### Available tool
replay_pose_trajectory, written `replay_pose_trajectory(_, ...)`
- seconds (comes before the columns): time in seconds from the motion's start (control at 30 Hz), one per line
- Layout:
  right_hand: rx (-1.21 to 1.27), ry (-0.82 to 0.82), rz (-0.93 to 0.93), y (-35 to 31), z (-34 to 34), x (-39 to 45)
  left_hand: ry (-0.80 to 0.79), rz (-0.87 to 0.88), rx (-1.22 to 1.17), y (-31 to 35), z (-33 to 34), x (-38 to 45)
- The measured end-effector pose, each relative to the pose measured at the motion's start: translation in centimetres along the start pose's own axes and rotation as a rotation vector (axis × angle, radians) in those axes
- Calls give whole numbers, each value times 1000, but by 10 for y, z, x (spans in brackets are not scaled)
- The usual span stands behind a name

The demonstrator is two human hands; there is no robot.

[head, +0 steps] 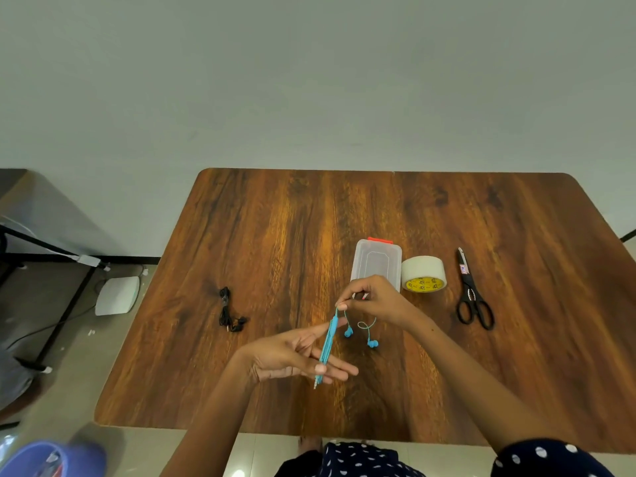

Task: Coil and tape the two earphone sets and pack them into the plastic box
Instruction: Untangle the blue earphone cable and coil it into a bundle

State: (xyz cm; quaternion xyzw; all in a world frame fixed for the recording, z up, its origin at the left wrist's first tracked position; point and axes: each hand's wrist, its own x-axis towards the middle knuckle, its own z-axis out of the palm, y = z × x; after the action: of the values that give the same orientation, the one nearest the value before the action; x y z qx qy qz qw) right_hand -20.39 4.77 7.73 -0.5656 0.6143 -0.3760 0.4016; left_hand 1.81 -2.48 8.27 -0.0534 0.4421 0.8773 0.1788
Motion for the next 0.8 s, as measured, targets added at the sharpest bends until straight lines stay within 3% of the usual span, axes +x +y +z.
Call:
replay_pose_trajectory(0.1,70,14,11,1,7,0,-32,26,-22,1,5,5)
replay_pose_trajectory(0.37,226,151,146,13,31,-15,185,141,-75,12,-1,2)
replay_pose_trajectory(0.6,142,123,202,7,76,-25,432,224,-225,21,-16,6)
replay_pose_trajectory(0.8,44,85,195,-6,79,-26,576,248,-145,20,-18,14)
